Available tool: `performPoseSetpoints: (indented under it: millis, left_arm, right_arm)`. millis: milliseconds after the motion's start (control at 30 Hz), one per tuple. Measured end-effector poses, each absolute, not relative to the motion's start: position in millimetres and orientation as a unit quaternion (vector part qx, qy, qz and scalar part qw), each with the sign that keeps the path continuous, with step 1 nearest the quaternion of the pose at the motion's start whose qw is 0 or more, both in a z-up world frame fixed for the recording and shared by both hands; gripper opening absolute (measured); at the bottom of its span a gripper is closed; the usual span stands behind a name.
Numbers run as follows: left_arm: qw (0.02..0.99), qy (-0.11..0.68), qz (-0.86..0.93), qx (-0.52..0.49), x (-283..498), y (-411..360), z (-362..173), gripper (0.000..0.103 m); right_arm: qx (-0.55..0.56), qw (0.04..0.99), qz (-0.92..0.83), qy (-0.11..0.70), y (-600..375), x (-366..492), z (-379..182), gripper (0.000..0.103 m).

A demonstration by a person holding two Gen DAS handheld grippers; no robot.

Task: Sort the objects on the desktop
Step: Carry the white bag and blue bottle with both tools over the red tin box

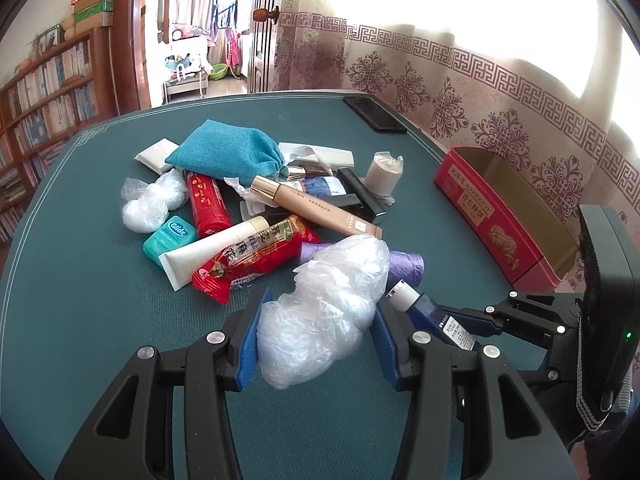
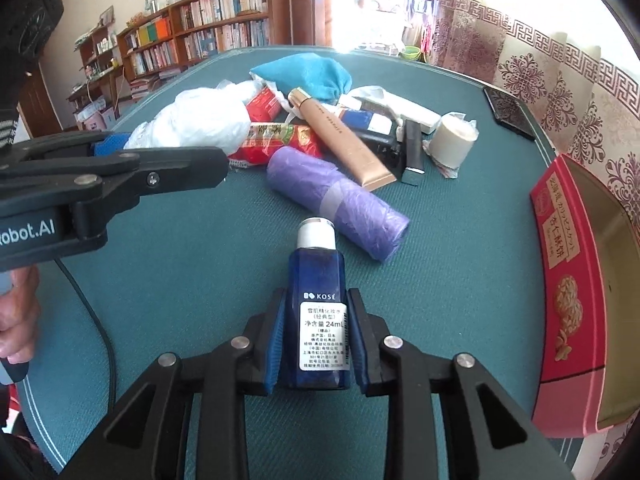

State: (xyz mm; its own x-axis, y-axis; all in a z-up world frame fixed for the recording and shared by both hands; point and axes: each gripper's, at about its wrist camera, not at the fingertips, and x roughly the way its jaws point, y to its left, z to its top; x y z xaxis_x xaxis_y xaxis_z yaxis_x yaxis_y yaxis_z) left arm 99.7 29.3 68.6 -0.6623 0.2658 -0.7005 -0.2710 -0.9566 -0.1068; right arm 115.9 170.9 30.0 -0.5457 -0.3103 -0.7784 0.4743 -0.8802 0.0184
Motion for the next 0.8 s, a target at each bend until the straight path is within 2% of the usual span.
performPoseSetpoints:
  millis: [400,667,800]
  left_arm:
    - [0.216,0.04,0.91,-0.352,98.8,108.5,95.7,0.052]
    - [0.268,0.066,0.902,-0.332,93.8,180.8,109.0,0.052]
    - [0.294,0.074,0.893,-0.333,88.0,215.7,110.6,0.052]
  right_arm:
    - [0.314,0.089,-0.945,-0.018,278.5,133.9,91.4,0.032]
    - [0.311,-0.021,-0.948,-0.063,353.2,127.5,89.6,0.032]
    - [0.315,-0.048,-0.945,-0.076,378.4,124.5,81.5,0.032]
